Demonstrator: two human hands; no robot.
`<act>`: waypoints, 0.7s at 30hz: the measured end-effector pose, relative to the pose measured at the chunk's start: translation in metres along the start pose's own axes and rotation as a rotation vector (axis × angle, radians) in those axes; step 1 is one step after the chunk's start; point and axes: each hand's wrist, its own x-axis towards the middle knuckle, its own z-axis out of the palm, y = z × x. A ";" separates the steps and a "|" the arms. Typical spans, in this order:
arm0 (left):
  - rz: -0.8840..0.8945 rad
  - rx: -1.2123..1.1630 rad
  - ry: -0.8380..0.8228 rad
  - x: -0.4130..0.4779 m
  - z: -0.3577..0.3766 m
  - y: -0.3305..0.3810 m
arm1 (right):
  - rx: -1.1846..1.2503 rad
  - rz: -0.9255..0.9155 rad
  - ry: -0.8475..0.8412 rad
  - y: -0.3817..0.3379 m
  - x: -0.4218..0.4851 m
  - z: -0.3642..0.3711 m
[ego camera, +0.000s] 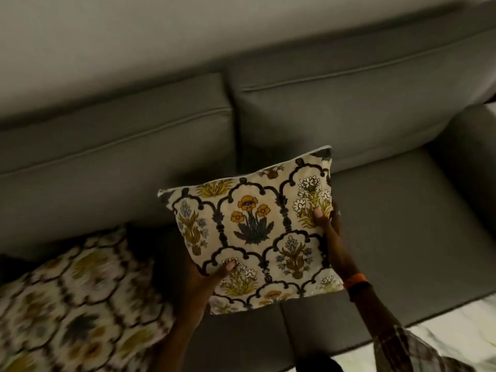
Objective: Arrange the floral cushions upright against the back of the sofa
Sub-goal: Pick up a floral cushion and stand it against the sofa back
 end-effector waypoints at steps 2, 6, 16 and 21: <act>0.022 -0.035 -0.091 0.021 0.077 -0.002 | 0.004 0.004 0.030 -0.009 0.043 -0.068; 0.151 -0.052 -0.215 0.058 0.229 0.006 | -0.030 -0.010 0.114 -0.016 0.126 -0.199; 0.279 -0.025 -0.406 0.113 0.476 0.030 | 0.046 -0.228 0.266 -0.052 0.285 -0.393; 0.374 -0.028 -0.383 0.122 0.540 0.035 | 0.134 -0.237 0.289 -0.051 0.337 -0.445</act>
